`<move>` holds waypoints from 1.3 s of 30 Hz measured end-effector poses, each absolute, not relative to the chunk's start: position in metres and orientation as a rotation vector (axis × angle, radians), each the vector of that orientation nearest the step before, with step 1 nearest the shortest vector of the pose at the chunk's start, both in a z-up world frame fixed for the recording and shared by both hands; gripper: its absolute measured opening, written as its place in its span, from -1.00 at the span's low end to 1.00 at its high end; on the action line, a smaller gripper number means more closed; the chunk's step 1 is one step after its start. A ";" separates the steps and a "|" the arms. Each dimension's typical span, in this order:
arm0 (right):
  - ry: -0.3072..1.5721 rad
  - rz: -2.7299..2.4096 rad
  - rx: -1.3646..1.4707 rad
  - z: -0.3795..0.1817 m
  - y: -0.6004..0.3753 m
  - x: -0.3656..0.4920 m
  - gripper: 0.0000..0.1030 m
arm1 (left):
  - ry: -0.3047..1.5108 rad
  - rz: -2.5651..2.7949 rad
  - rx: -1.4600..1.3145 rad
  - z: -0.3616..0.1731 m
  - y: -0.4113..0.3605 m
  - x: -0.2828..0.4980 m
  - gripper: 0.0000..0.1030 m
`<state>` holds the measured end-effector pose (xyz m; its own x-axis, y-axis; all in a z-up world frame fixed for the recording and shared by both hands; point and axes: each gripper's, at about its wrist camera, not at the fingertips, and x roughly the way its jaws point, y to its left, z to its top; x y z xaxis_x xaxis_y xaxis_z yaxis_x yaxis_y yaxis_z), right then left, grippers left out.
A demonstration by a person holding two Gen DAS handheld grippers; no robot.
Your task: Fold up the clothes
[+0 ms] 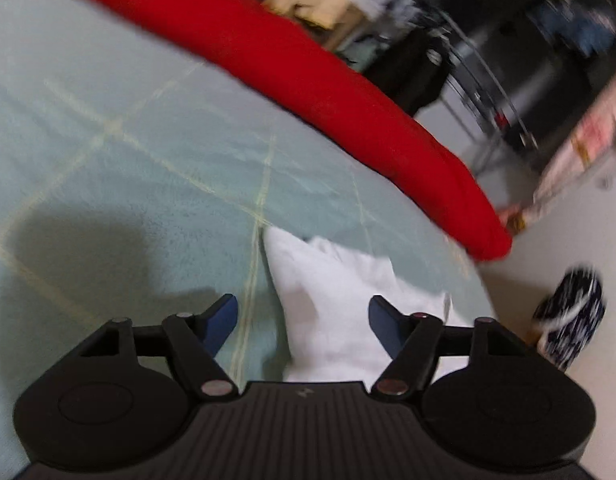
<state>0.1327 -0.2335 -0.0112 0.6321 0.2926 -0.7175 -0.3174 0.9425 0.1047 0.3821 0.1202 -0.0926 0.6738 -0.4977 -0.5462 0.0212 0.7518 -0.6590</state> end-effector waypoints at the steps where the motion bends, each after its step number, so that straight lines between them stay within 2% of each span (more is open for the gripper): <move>1: 0.812 0.346 -0.037 -0.011 -0.234 0.134 1.00 | 0.808 -0.315 -0.686 -0.100 0.119 0.391 0.07; 2: 0.809 0.343 -0.040 -0.011 -0.234 0.135 1.00 | 0.823 -0.322 -0.710 -0.107 0.118 0.399 0.00; 5: 0.808 0.321 -0.028 -0.012 -0.238 0.144 1.00 | 0.840 -0.369 -0.746 -0.118 0.111 0.417 -0.01; 6: 0.807 0.317 -0.024 -0.013 -0.238 0.147 1.00 | 0.840 -0.380 -0.735 -0.119 0.107 0.422 -0.11; 7: 0.807 0.313 -0.019 -0.014 -0.238 0.151 1.00 | 0.845 -0.380 -0.707 -0.120 0.102 0.428 -0.57; 8: 0.806 0.311 -0.017 -0.014 -0.238 0.154 1.00 | 0.854 -0.370 -0.676 -0.122 0.097 0.433 -0.81; 9: 0.804 0.313 -0.022 -0.015 -0.237 0.155 1.00 | 0.861 -0.364 -0.642 -0.123 0.091 0.437 -0.92; 14: 0.806 0.318 -0.051 -0.019 -0.231 0.161 1.00 | 0.765 -0.346 -0.526 -0.108 0.082 0.445 -0.94; 18: 0.820 0.315 -0.052 -0.022 -0.230 0.163 1.00 | 0.795 -0.297 -0.493 -0.107 0.091 0.447 -0.86; 19: 0.821 0.315 -0.051 -0.022 -0.229 0.163 1.00 | 0.791 -0.280 -0.460 -0.105 0.093 0.442 -0.80; 20: 0.820 0.316 -0.051 -0.022 -0.229 0.163 1.00 | 0.784 -0.263 -0.422 -0.101 0.095 0.437 -0.81; 21: 0.820 0.317 -0.051 -0.022 -0.229 0.163 1.00 | 0.765 -0.246 -0.390 -0.095 0.097 0.430 -0.90; 23: 0.819 0.323 -0.053 -0.022 -0.227 0.162 1.00 | 0.725 -0.280 -0.355 -0.076 0.096 0.417 -0.89; 27: 0.815 0.335 -0.050 -0.021 -0.222 0.162 1.00 | 0.685 -0.469 -0.246 -0.046 0.070 0.382 -0.81; 30: 0.815 0.345 -0.052 -0.020 -0.216 0.159 1.00 | 0.718 -0.563 -0.125 -0.048 0.040 0.364 -0.73; 33: 0.811 0.351 -0.064 -0.018 -0.213 0.153 1.00 | 0.773 -0.546 -0.036 -0.066 0.027 0.355 -0.73; 36: 0.808 0.351 -0.072 -0.017 -0.214 0.148 1.00 | 0.803 -0.521 -0.091 -0.083 0.043 0.345 -0.70; 39: 0.811 0.333 -0.063 -0.017 -0.222 0.144 1.00 | 0.795 -0.505 -0.109 -0.078 0.059 0.329 -0.70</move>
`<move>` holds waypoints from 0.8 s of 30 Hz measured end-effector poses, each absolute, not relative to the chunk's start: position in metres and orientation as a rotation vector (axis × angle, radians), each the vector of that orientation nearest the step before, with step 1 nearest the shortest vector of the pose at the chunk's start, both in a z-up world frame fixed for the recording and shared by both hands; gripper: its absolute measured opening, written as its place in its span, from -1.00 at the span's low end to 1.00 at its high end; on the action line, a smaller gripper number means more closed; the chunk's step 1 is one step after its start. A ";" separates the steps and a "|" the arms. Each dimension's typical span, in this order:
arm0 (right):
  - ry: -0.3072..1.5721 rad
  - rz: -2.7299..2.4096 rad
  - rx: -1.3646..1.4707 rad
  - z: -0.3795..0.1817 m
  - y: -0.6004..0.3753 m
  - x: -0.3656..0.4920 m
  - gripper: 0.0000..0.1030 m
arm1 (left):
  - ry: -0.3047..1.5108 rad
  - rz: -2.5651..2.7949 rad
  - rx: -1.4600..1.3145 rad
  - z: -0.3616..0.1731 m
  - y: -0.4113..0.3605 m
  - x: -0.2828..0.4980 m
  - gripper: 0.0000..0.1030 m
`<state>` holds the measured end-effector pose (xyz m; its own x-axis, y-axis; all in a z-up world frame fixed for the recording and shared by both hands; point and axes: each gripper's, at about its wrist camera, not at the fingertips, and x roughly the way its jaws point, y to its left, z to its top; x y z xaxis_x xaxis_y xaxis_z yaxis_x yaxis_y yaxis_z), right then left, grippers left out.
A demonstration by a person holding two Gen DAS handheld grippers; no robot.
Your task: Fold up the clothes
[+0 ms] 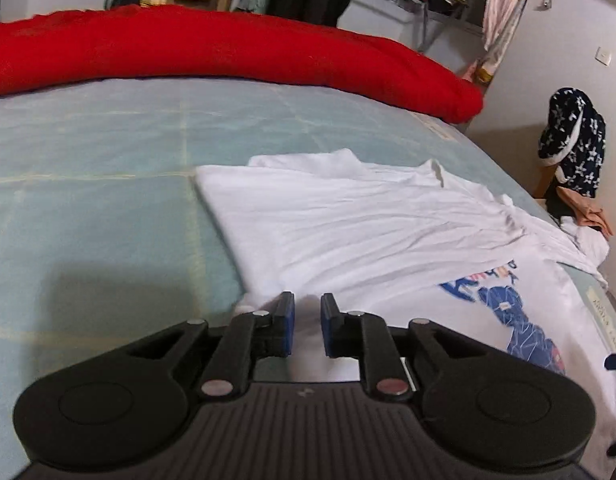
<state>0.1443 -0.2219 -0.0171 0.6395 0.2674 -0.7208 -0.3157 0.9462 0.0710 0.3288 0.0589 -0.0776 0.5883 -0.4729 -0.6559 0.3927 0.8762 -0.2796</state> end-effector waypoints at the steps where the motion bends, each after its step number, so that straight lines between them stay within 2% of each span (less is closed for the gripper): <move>1: 0.816 0.326 -0.061 -0.018 -0.225 0.144 1.00 | 0.799 -0.497 -0.113 -0.073 0.060 0.328 -0.72; 2: 0.820 0.320 -0.060 -0.020 -0.227 0.143 1.00 | 0.798 -0.488 -0.107 -0.068 0.059 0.329 -0.72; 4: 0.829 0.308 -0.059 -0.024 -0.231 0.142 1.00 | 0.760 -0.490 -0.070 -0.057 0.053 0.329 -0.58; 7: 0.843 0.291 -0.052 -0.030 -0.235 0.139 1.00 | 0.710 -0.527 -0.040 -0.044 0.037 0.330 -0.47; 12: 0.868 0.270 -0.048 -0.039 -0.240 0.137 1.00 | 0.724 -0.535 0.067 -0.060 -0.007 0.344 -0.44; 16: 0.907 0.256 -0.043 -0.054 -0.244 0.138 1.00 | 0.761 -0.481 0.066 -0.087 -0.008 0.350 -0.33; 19: 0.895 0.264 -0.040 -0.060 -0.246 0.136 1.00 | 0.783 -0.450 0.032 -0.078 -0.001 0.346 -0.36; 24: 0.875 0.254 -0.033 -0.066 -0.246 0.134 1.00 | 0.740 -0.515 0.039 -0.052 -0.023 0.336 -0.29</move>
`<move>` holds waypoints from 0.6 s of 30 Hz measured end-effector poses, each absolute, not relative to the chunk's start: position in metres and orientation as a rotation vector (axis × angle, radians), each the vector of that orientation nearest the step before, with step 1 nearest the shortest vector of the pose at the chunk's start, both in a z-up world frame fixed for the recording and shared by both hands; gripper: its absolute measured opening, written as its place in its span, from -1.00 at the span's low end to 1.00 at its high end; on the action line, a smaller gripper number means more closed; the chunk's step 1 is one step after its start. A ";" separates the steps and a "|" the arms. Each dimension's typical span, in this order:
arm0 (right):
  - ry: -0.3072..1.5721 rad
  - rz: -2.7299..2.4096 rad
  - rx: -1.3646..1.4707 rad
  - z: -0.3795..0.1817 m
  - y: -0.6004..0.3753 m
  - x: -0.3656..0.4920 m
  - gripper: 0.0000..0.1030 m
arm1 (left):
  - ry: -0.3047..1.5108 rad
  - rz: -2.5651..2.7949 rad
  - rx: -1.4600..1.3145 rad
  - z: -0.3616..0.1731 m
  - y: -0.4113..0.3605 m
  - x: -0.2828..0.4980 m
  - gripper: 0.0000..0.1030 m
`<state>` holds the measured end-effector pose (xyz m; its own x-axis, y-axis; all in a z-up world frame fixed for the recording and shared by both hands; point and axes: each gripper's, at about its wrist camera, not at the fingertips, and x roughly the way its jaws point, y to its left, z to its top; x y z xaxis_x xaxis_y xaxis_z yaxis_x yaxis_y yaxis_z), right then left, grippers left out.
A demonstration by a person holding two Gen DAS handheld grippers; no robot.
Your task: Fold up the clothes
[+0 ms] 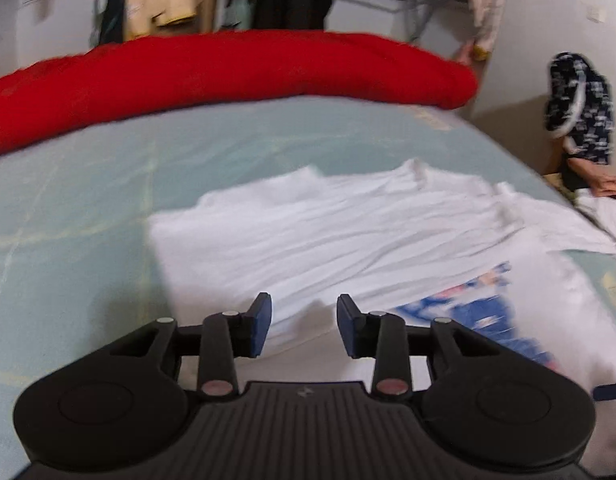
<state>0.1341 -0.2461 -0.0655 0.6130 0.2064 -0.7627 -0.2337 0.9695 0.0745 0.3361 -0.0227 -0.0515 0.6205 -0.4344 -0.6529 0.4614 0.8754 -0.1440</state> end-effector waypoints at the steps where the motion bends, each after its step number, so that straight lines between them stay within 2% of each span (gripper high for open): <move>1: 0.870 0.252 -0.035 -0.066 -0.246 0.133 1.00 | 0.731 -0.540 0.041 -0.047 -0.034 0.336 -0.27; 8: 0.856 0.252 -0.035 -0.067 -0.247 0.130 1.00 | 0.686 -0.615 0.176 -0.052 -0.126 0.356 -0.23; 13: 0.837 0.266 -0.028 -0.069 -0.250 0.127 1.00 | 0.760 -0.597 0.164 -0.084 -0.129 0.360 -0.21; 18: 0.807 0.288 -0.019 -0.072 -0.254 0.124 1.00 | 0.773 -0.608 0.153 -0.065 -0.138 0.363 -0.21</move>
